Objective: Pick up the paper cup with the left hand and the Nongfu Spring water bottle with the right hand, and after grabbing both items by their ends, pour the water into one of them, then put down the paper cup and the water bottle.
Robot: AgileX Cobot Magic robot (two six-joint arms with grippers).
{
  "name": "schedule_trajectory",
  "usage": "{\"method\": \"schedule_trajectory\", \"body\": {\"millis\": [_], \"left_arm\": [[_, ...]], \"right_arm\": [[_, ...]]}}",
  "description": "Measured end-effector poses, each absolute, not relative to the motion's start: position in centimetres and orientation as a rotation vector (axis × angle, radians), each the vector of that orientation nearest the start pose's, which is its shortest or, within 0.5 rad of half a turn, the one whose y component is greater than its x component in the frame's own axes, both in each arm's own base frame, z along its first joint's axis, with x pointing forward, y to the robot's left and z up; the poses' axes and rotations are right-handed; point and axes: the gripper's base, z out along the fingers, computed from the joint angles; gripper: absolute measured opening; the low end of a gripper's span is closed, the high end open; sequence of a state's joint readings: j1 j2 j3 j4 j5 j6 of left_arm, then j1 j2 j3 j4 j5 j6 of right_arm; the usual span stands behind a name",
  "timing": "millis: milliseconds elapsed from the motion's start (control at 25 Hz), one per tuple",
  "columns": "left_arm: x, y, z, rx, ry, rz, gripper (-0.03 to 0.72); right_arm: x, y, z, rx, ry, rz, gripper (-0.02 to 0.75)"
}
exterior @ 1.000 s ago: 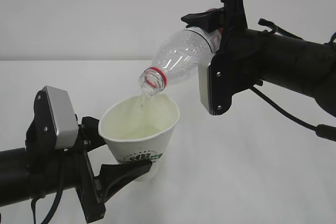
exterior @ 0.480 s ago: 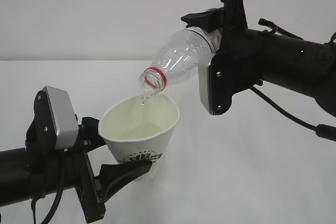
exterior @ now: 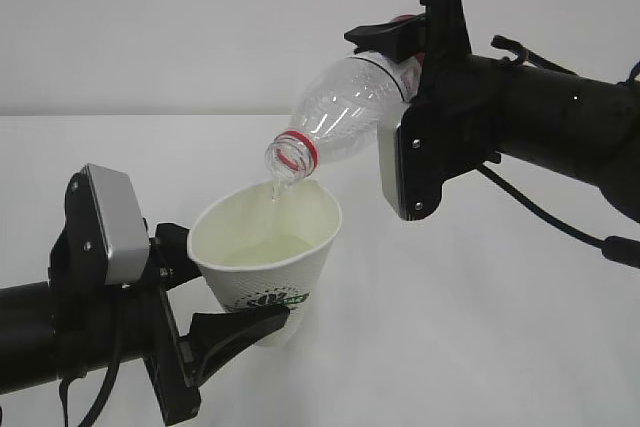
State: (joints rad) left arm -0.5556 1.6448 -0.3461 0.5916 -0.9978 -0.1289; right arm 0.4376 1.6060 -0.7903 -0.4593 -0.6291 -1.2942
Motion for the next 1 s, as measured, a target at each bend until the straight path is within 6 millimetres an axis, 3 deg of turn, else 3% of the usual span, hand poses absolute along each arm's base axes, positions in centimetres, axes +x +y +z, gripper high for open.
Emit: {"method": "schedule_trajectory", "body": {"millis": [1000], "left_arm": [[18.56,-16.53,15.06,1.021,1.596,-0.684,0.501]], "right_arm": [[29.53,16.43,24.03,-1.629,0.677,-0.696,0.504]]}}
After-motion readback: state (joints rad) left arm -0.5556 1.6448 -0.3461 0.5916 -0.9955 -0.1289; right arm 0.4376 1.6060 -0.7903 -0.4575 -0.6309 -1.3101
